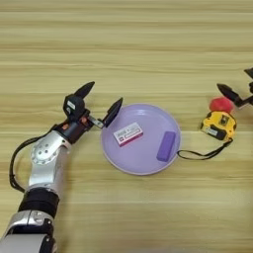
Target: Move the objects on the table
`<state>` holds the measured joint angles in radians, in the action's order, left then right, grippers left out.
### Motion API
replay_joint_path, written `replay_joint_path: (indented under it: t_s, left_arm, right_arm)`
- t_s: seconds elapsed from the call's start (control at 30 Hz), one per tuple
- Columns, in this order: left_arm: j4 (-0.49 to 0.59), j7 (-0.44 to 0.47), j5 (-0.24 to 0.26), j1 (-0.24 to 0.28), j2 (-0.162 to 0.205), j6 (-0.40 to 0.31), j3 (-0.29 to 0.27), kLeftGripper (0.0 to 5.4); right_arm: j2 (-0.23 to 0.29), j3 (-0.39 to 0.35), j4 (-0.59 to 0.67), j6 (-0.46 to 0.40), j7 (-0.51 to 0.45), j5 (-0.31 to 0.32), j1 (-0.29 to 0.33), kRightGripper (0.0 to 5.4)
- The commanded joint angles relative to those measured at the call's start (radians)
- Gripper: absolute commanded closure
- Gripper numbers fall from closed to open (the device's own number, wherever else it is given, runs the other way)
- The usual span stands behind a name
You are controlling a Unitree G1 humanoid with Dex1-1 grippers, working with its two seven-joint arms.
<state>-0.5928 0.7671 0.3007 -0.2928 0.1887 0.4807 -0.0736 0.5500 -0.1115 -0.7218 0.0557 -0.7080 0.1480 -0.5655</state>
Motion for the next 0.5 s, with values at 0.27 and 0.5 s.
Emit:
replay_joint_path:
  t_s: [0.27,0.5]
  left_arm:
    - [-0.002,0.018,0.015,-0.015,0.01,-0.014,-0.011,0.02]
    - [0.001,0.02,0.014,-0.015,0.012,-0.017,-0.013,0.02]
  right_arm:
    - [0.059,-0.012,-0.033,0.04,-0.05,-0.013,0.067,0.0]
    - [0.066,-0.003,-0.016,0.036,-0.082,-0.018,0.107,0.0]
